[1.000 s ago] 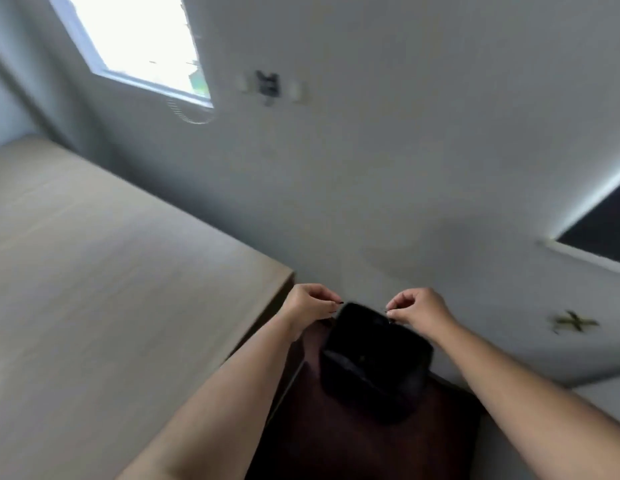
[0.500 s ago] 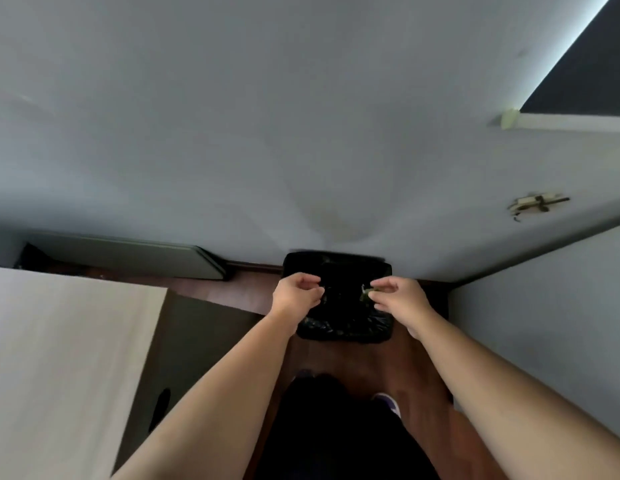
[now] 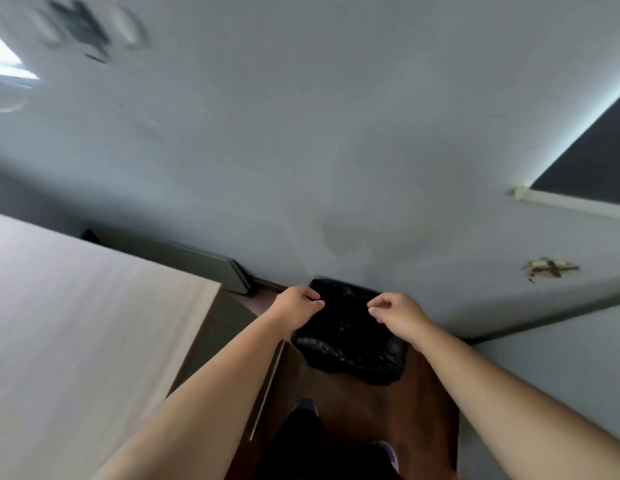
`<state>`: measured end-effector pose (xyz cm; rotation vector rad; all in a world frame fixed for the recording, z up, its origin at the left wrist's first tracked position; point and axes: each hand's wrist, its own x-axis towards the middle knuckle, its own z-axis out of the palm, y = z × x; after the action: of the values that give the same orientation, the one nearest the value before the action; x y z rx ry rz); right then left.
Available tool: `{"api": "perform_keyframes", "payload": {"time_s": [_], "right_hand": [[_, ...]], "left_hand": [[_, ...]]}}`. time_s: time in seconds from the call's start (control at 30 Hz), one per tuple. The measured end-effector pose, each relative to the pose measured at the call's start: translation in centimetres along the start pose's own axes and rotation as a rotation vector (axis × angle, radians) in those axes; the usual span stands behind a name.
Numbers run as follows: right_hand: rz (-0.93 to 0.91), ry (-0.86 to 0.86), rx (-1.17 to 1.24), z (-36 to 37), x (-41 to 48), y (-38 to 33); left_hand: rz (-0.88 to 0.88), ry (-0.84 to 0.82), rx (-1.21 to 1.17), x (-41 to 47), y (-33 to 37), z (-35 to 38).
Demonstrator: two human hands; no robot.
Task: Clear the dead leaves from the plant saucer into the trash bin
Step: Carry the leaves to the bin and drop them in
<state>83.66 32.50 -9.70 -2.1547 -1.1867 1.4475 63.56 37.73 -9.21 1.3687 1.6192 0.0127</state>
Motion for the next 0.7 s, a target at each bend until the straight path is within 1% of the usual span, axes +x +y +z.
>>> {"api": "perform_keyframes", "payload": {"time_s": [0.1, 0.27, 0.33, 0.4, 0.5, 0.57, 0.7], "right_hand": [[-0.146, -0.039, -0.055, 0.6, -1.7, -5.2], [-0.401, -0.133, -0.159, 6.4, -6.2, -14.0], [-0.517, -0.204, -0.216, 10.4, -9.0, -17.3], [-0.615, -0.314, -0.290, 14.9, -12.3, -19.8], [-0.742, -0.471, -0.407, 21.1, -17.1, -22.4], [-0.826, -0.539, -0.500, 25.5, -20.4, -23.6], [-0.930, -0.613, -0.570, 33.4, -25.8, -25.2]], "left_hand": [[0.042, 0.146, -0.062, -4.9, -0.5, -3.6], [-0.037, 0.390, -0.226, -14.8, -6.4, -9.8], [-0.098, 0.494, -0.318, -19.4, -10.3, -12.0], [-0.149, 0.615, -0.396, -24.3, -14.4, -13.5], [-0.248, 0.799, -0.461, -30.5, -20.3, -14.5], [-0.317, 0.902, -0.478, -34.6, -24.6, -14.6], [-0.459, 1.040, -0.561, -41.0, -32.9, -14.8]]}}
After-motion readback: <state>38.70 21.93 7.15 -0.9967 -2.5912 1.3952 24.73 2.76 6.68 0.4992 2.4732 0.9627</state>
